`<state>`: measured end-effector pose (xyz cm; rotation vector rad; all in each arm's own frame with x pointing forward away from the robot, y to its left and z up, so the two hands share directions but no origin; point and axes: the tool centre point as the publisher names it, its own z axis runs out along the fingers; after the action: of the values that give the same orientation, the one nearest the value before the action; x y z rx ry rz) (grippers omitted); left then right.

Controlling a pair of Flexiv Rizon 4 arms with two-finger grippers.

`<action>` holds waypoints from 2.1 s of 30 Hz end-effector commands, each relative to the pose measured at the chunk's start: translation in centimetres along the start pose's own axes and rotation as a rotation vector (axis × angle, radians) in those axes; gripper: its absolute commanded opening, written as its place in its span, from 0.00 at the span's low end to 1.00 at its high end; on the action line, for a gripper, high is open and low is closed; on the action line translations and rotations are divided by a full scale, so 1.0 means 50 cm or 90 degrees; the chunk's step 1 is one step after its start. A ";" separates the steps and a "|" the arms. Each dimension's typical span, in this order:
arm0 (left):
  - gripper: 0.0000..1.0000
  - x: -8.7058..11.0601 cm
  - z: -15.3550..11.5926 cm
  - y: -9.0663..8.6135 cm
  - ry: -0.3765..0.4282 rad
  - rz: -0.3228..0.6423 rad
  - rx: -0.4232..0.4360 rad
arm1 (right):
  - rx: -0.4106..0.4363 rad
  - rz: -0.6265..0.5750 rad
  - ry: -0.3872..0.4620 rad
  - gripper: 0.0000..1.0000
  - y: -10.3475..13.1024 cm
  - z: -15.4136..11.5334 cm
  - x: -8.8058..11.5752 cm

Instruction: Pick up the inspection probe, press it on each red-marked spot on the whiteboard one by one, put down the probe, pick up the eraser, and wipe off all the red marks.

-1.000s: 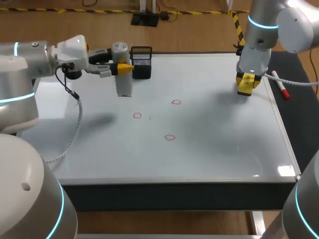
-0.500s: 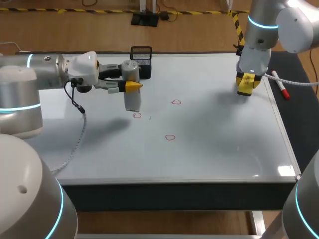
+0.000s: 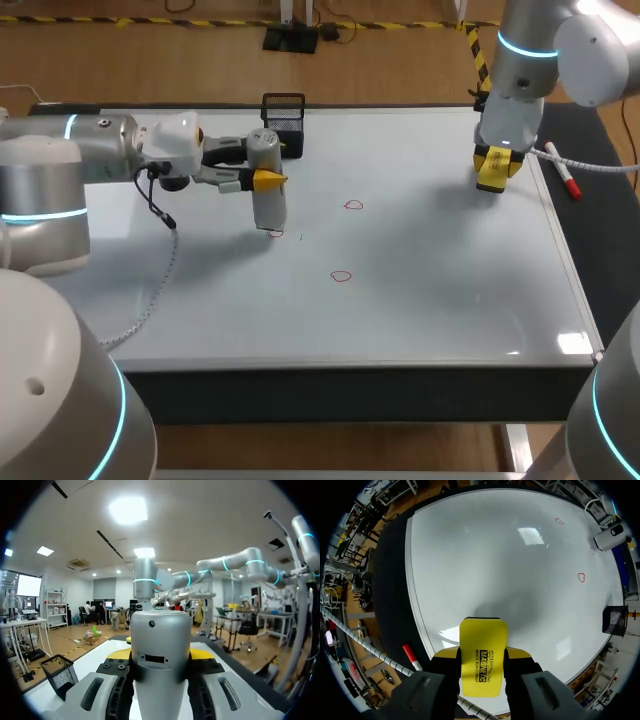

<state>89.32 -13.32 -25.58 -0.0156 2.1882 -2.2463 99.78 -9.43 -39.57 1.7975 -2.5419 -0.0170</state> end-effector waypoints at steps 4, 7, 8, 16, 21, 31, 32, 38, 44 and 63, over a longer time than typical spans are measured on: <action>0.00 -0.010 0.004 0.027 0.012 -0.009 0.003 | 0.001 -0.001 0.001 0.00 0.000 -0.002 0.001; 0.00 -0.010 0.005 0.034 0.013 -0.013 0.004 | 0.001 -0.001 0.001 0.00 0.000 -0.002 0.001; 0.00 -0.010 0.006 0.035 0.013 -0.014 0.003 | 0.001 -0.001 0.001 0.00 0.000 -0.002 0.001; 0.00 -0.010 0.003 0.048 0.020 -0.006 0.000 | 0.001 -0.001 0.001 0.00 0.000 -0.002 0.001; 0.00 -0.013 0.003 0.053 0.020 -0.006 -0.002 | 0.001 -0.001 0.001 0.00 0.000 -0.002 0.001; 0.00 -0.014 0.002 0.055 0.023 -0.002 -0.008 | 0.001 -0.001 0.001 0.00 0.000 -0.002 0.001; 0.00 -0.014 0.002 0.055 0.023 -0.002 -0.010 | 0.001 -0.001 0.001 0.00 0.000 -0.002 0.001; 0.00 -0.013 0.000 0.058 0.025 -0.004 -0.014 | 0.001 -0.001 0.001 0.00 0.000 -0.002 0.001; 0.00 -0.012 -0.001 0.060 0.024 -0.005 -0.017 | 0.001 -0.001 0.001 0.00 0.000 -0.002 0.001; 0.00 -0.009 -0.005 0.062 0.022 -0.003 -0.028 | 0.001 -0.001 0.001 0.00 0.000 -0.002 0.001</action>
<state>89.83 -13.17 -28.72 0.0217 2.2513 -2.2218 99.77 -9.43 -39.56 1.7975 -2.5419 -0.0171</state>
